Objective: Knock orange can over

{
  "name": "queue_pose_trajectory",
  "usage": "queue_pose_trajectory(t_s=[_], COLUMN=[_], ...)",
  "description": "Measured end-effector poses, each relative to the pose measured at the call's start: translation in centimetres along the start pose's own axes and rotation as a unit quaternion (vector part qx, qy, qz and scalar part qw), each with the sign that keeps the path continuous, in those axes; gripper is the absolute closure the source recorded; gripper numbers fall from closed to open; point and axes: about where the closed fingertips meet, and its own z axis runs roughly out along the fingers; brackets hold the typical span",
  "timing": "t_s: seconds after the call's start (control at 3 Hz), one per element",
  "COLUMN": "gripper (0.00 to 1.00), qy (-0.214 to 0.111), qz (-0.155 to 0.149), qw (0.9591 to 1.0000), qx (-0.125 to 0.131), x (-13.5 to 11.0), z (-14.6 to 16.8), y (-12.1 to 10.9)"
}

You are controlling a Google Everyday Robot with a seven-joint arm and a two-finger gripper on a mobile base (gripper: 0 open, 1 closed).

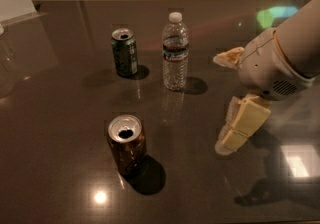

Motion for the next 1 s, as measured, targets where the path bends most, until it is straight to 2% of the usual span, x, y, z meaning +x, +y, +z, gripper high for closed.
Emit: queue_pose_trajectory(t_s=[0.33,0.67,1.0], gripper=[0.00,0.00,0.00], qy=[-0.059,-0.105,-0.144], qz=[-0.010,-0.023,-0.034], qw=[0.9978,0.9925,0.9849], qx=[-0.029,-0.057,-0.090], x=[-3.1,-5.6,-7.8], z=[2.7,4.9,7.1], y=[2.2,4.4,6.5])
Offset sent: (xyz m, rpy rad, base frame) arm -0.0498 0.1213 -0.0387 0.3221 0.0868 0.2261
